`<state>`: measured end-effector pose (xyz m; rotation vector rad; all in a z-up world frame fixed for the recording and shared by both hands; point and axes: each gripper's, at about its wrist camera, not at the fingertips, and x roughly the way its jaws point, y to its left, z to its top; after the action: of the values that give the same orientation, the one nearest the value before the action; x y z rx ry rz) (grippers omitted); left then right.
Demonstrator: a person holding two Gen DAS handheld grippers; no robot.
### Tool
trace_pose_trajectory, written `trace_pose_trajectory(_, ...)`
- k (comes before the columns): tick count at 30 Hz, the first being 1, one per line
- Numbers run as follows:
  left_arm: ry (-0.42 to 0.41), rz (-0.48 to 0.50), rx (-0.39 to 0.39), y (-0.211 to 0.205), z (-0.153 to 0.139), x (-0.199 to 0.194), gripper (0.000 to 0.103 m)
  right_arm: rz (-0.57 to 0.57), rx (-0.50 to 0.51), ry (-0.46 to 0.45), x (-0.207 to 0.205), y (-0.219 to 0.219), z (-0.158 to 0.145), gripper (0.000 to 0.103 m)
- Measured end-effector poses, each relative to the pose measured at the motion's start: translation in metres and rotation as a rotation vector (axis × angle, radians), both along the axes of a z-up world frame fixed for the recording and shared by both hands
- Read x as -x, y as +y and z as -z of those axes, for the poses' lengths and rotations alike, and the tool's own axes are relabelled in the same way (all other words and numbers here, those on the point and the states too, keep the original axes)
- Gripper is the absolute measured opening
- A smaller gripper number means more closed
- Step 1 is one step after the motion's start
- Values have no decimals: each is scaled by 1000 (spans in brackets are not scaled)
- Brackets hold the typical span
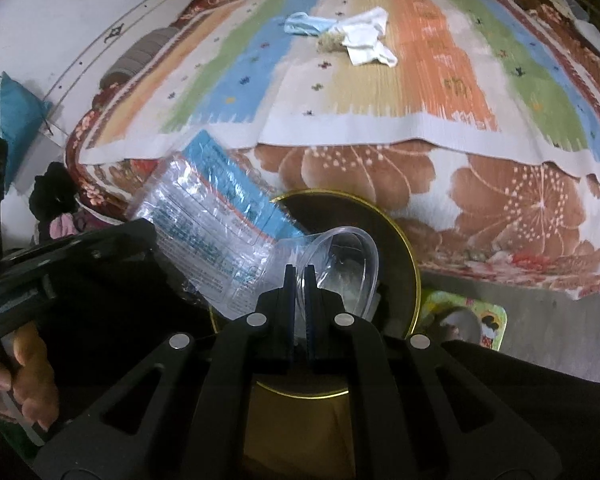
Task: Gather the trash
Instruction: 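Open both tools over the bin to drop the bags, then move both open tools forward over the tissues and wrapper on the cloth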
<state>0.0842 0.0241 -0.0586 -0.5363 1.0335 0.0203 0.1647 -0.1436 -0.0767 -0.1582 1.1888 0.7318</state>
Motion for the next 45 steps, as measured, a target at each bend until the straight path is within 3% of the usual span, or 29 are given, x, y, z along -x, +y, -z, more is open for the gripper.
trace_pose_trajectory(8, 103, -75, 72, 10, 28, -7, 0, 37, 46, 101, -11, 5, 30, 4)
trace_pose_trajectory(14, 126, -108, 95, 15, 35, -8, 0, 41, 66, 129, -14, 9, 41, 4)
trace_pose_trajectory(16, 168, -141, 123, 19, 46, -10, 1, 45, 72, 141, -16, 11, 45, 4)
trace_pose_trajectory(19, 203, -188, 147, 27, 53, -8, 15, 61, 79, 163, -19, 12, 51, 11)
trace_pose_trajectory(22, 150, -186, 113, 26, 40, -5, 25, 65, 76, 161, -19, 11, 50, 24)
trace_pose_trajectory(25, 131, -182, 97, 26, 35, -4, 33, 70, 55, 152, -20, 9, 46, 29)
trace_pose_trajectory(33, 95, -184, 60, 31, 21, -6, 38, 65, 12, 92, -17, 6, 27, 39)
trace_pose_trajectory(35, 83, -175, 58, 34, 15, -10, 42, 68, 5, 68, -18, 5, 22, 45)
trace_pose_trajectory(45, 50, -146, 33, 49, -11, -40, 59, 61, -7, -168, -29, 2, -31, 54)
